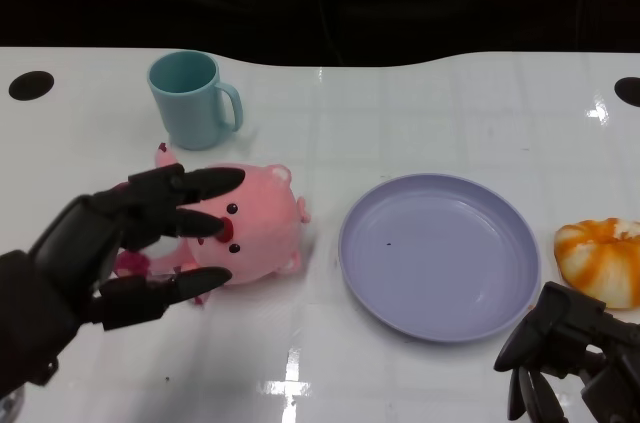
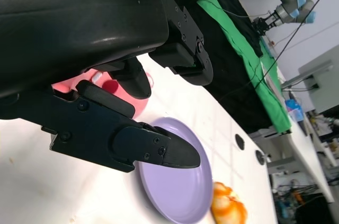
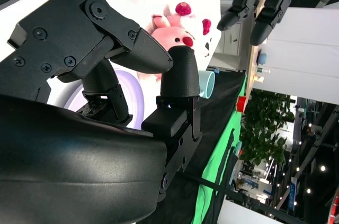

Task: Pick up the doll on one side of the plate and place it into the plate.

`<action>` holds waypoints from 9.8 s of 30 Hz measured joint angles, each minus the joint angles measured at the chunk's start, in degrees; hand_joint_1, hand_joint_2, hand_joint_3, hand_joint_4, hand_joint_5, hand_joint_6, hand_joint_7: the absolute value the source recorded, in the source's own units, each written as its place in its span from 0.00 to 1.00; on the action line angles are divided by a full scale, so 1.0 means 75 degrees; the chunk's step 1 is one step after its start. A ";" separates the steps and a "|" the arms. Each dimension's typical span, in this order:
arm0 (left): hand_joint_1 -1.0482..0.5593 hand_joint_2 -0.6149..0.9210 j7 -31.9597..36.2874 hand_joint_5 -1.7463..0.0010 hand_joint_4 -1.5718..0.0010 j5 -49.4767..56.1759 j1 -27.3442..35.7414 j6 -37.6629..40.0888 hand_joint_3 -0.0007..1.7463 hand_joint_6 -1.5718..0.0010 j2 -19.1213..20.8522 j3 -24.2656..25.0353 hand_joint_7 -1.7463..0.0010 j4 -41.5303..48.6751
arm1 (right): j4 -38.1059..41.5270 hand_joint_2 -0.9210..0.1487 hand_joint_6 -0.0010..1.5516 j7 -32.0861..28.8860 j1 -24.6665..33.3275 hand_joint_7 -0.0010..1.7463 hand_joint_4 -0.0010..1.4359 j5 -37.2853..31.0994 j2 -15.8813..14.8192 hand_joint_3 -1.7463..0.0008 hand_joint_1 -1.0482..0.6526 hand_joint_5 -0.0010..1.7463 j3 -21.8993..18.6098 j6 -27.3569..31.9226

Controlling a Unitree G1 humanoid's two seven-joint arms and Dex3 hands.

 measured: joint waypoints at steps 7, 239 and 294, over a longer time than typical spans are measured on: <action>0.21 1.00 0.0061 0.65 0.93 0.1697 -0.0520 -0.0226 0.03 0.77 0.0760 -0.0229 0.98 0.0197 | 0.0000 0.45 0.41 -0.0002 0.0005 0.85 0.50 0.0003 0.0000 0.20 0.42 1.00 -0.0001 0.0000; 0.00 1.00 0.1202 0.98 0.97 0.6216 -0.6346 0.0047 0.28 0.97 -0.1944 -0.5212 0.99 0.5761 | -0.1019 0.46 0.38 -0.0226 0.0408 0.89 0.48 -0.0137 -0.0077 0.17 0.51 1.00 0.0264 0.0653; 0.56 0.69 0.0952 0.33 0.50 -0.0517 -0.0143 -0.3278 0.65 0.49 -0.1552 -0.1303 0.51 0.1789 | -0.0970 0.47 0.37 -0.0144 0.0312 0.89 0.48 -0.0060 -0.0128 0.16 0.52 1.00 0.0125 0.0779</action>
